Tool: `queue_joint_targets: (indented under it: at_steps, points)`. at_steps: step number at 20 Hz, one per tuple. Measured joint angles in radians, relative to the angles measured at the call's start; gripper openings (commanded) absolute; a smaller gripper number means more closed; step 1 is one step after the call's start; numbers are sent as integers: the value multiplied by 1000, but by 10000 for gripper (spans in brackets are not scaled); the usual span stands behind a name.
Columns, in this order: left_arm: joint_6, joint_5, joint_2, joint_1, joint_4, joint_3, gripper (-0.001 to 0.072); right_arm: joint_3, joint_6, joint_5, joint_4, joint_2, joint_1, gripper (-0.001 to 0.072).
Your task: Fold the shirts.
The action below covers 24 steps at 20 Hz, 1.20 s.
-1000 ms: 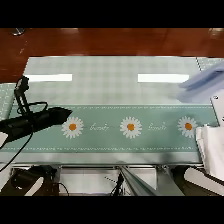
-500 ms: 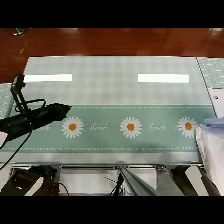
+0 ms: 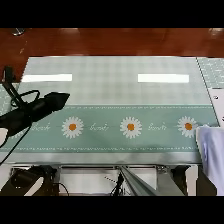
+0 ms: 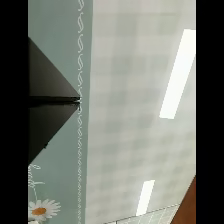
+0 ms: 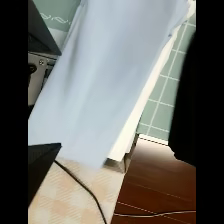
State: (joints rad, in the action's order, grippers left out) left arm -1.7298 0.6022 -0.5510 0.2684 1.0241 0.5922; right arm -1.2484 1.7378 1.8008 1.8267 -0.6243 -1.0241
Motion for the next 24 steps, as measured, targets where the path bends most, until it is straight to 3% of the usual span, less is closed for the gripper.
queue_joint_targets:
  at_steps: [1,3,4,8,10,13,16,19,24]
  points:
    - [0,-9,-19,0,-1,10,18,0,2,-31,-38,-12,-1,536]
    - [12,-14,-79,0,-9,57,18,-14,-14,-94,-197,-55,-2,65]
    - [32,-7,-120,0,-16,98,18,-22,-27,-124,-313,-80,-1,22]
    - [147,82,-305,4,-61,366,15,-36,-119,-328,-849,-206,135,21]
    - [214,129,-410,29,-50,523,15,-37,-206,-471,-949,-259,340,21]
    - [191,212,-554,91,55,671,17,-2,-251,-626,-782,-339,741,21]
    - [131,340,-636,125,197,679,17,62,-90,-649,-403,-446,1046,21]
    - [68,423,-667,122,325,590,18,112,24,-640,-208,-551,1159,21]
    - [21,470,-683,113,400,495,18,138,143,-654,-129,-627,1213,21]
